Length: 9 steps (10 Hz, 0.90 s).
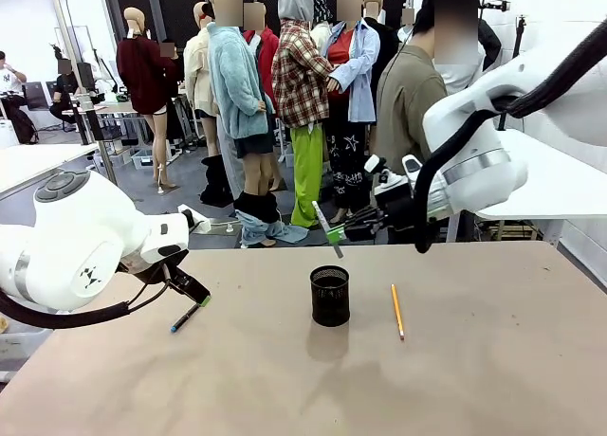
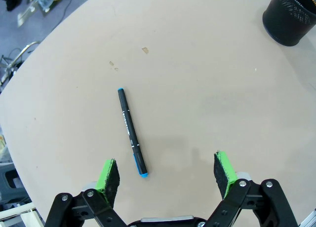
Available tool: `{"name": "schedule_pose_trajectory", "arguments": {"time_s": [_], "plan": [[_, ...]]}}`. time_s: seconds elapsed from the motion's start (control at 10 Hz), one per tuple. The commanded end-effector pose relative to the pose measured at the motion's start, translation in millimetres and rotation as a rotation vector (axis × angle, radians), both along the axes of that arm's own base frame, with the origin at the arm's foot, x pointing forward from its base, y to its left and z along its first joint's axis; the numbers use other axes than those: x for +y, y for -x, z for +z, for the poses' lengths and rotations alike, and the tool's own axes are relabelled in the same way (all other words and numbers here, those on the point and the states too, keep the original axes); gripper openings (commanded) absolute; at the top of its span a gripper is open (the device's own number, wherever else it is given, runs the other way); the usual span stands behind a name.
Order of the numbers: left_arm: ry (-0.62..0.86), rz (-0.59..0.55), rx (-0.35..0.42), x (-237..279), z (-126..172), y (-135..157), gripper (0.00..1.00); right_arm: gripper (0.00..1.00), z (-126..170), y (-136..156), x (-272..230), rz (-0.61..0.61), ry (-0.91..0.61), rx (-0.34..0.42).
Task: Place the pens into the pen holder.
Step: Pick up a writing instrument from the table and place it into the Pen holder.
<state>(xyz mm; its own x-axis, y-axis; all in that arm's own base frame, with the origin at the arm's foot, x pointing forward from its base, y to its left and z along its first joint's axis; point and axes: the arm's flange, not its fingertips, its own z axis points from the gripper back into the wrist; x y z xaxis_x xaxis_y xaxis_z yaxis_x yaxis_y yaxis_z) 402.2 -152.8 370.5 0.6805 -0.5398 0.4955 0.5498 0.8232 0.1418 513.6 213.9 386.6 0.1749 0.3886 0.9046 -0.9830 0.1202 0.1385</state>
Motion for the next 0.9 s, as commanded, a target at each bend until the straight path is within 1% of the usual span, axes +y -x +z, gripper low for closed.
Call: {"name": "schedule_pose_trajectory", "arguments": {"time_s": [0.0,0.2,0.4,0.7,0.8], "plan": [[0.003,0.004,0.000,1.8,0.6,-0.4,1.00,0.00,-7.4,-11.5,12.8,-0.011,-0.025,-0.032],[0.003,0.004,0.000,1.8,0.6,-0.4,1.00,0.00,-21.9,-18.7,21.9,-0.006,0.011,-0.016],[0.003,0.004,0.000,1.8,0.6,-0.4,1.00,0.00,-32.0,-19.6,23.4,-0.020,0.015,-0.028],[0.003,0.004,0.000,1.8,0.6,-0.4,1.00,0.00,-51.4,-13.2,22.0,-0.047,0.028,-0.040],[0.003,0.004,0.000,1.8,0.6,-0.4,1.00,0.00,-55.5,-9.1,20.1,-0.051,0.029,-0.060]]}}
